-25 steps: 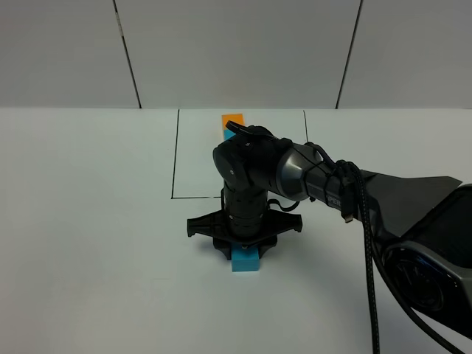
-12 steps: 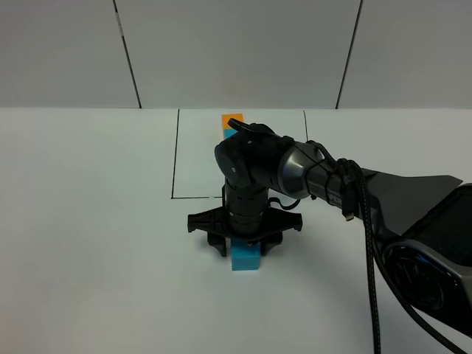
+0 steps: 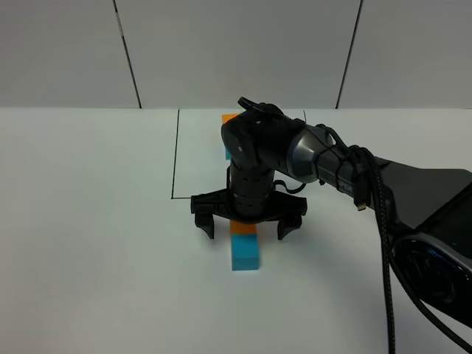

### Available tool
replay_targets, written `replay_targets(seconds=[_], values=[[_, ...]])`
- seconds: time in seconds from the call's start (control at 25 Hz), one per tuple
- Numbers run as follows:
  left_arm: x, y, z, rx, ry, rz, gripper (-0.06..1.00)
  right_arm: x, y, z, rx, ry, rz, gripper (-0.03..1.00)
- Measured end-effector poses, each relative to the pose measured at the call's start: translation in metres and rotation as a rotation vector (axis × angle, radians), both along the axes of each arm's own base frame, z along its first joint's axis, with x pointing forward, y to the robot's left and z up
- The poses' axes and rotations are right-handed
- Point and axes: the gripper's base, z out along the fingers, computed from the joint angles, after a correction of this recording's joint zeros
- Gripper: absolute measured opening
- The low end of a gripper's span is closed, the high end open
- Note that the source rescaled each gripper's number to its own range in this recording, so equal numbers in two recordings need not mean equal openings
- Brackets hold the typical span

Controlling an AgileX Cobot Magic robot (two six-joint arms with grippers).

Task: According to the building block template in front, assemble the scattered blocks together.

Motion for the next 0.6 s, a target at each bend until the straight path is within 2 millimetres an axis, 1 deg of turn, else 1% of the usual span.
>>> replay_targets(seconds=[0.08,0.16,0.2,0.32,0.44,0.56,0.6], values=[[0.000,0.000,0.000,0.000,0.000,0.000,0.68,0.003,-0.006,0.014,0.039,-0.001,-0.017,1.00],[0.000,0.000,0.000,0.000,0.000,0.000,0.68,0.015,-0.027,0.025,0.046,-0.004,-0.062,1.00],[0.000,0.000,0.000,0.000,0.000,0.000,0.68,0.022,-0.040,0.028,0.036,-0.005,-0.085,1.00],[0.000,0.000,0.000,0.000,0.000,0.000,0.68,0.044,-0.091,0.036,-0.009,-0.012,-0.167,1.00],[0.000,0.000,0.000,0.000,0.000,0.000,0.68,0.056,-0.134,0.050,-0.024,-0.012,-0.228,1.00],[0.000,0.000,0.000,0.000,0.000,0.000,0.68,0.064,-0.174,0.066,-0.024,-0.037,-0.271,1.00],[0.000,0.000,0.000,0.000,0.000,0.000,0.68,0.065,-0.189,0.068,-0.025,-0.039,-0.291,1.00]])
